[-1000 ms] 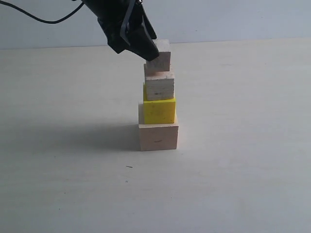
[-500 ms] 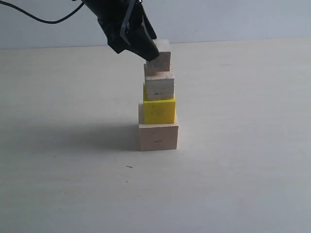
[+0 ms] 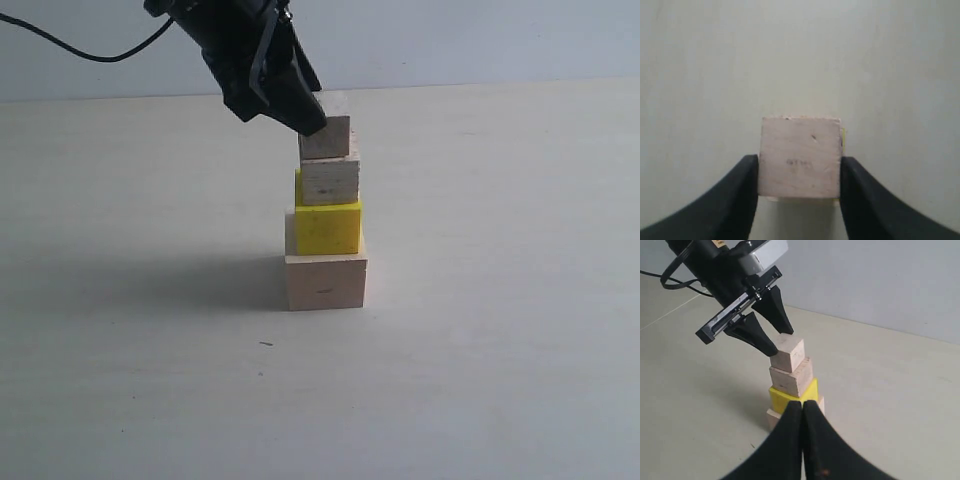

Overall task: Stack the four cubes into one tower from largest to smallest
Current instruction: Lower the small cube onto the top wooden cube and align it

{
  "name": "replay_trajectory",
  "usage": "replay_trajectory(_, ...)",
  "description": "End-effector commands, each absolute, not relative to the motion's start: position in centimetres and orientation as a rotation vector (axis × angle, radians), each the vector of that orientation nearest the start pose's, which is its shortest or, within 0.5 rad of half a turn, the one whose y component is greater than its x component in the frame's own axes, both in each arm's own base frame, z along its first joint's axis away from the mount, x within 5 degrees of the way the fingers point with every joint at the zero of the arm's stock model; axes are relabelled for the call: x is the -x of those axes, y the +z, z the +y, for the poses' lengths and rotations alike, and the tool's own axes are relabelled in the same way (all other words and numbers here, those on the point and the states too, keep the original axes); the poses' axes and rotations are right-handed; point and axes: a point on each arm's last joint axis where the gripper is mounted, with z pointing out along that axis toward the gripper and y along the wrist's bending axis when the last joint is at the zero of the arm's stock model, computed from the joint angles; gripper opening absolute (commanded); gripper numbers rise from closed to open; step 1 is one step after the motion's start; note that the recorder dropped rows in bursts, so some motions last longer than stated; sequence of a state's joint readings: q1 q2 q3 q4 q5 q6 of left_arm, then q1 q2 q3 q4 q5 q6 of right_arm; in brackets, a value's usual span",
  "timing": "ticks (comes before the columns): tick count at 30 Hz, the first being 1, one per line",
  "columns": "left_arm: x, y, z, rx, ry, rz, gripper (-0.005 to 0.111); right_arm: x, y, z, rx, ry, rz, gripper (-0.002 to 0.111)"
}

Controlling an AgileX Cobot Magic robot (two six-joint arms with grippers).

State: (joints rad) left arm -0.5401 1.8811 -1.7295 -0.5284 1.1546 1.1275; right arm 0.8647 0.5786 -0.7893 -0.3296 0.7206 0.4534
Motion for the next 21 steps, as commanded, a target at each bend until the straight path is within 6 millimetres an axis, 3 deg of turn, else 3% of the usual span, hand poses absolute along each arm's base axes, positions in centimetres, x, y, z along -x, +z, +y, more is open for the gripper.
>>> replay_trajectory(1, -32.47, 31.73, -24.47, -1.800, -0.553, 1.850, 0.000, -7.98, 36.91, 6.22, 0.515, 0.472, 1.916, 0.000)
replay_trajectory(21, -32.23, 32.36, -24.29, -1.797, -0.540, 1.834, 0.000, -7.98, 36.91, 6.22, 0.515, 0.472, 1.916, 0.000)
